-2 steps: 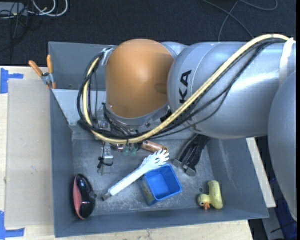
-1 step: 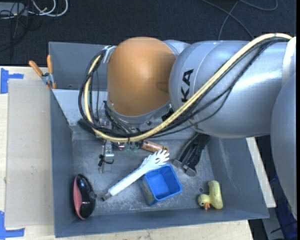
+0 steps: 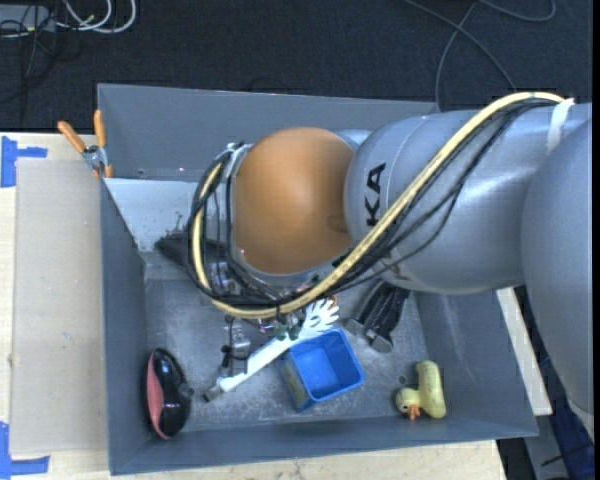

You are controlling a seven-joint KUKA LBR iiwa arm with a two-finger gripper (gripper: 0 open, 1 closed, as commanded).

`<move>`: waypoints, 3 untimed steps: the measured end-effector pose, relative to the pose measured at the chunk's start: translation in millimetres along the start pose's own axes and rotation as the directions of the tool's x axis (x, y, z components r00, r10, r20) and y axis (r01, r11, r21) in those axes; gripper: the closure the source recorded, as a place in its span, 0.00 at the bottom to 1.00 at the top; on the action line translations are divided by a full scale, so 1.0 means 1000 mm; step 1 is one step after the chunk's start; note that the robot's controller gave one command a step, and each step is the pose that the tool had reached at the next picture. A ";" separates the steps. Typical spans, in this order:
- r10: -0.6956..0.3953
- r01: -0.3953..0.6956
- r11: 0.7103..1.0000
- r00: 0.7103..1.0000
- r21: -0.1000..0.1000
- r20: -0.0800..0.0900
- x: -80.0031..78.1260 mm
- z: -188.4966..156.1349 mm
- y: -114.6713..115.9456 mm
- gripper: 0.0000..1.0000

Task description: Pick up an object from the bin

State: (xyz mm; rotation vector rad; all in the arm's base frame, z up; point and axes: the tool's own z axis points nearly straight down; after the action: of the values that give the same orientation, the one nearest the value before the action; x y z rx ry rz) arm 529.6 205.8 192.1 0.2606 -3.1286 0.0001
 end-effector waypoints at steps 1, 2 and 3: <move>-0.266 0.266 0.964 0.964 0.001 0.000 0.041 0.034 -0.035 0.00; -0.368 0.368 0.930 0.930 0.000 -0.003 0.029 0.047 -0.086 0.00; -0.463 0.463 0.886 0.886 -0.002 0.002 0.002 0.123 -0.066 0.00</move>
Offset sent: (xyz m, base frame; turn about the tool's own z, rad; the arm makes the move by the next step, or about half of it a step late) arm -0.0152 -0.0878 -0.0466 -0.3797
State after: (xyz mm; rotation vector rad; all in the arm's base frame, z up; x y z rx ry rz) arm 538.6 140.2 68.9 0.9990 -2.9776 -0.0052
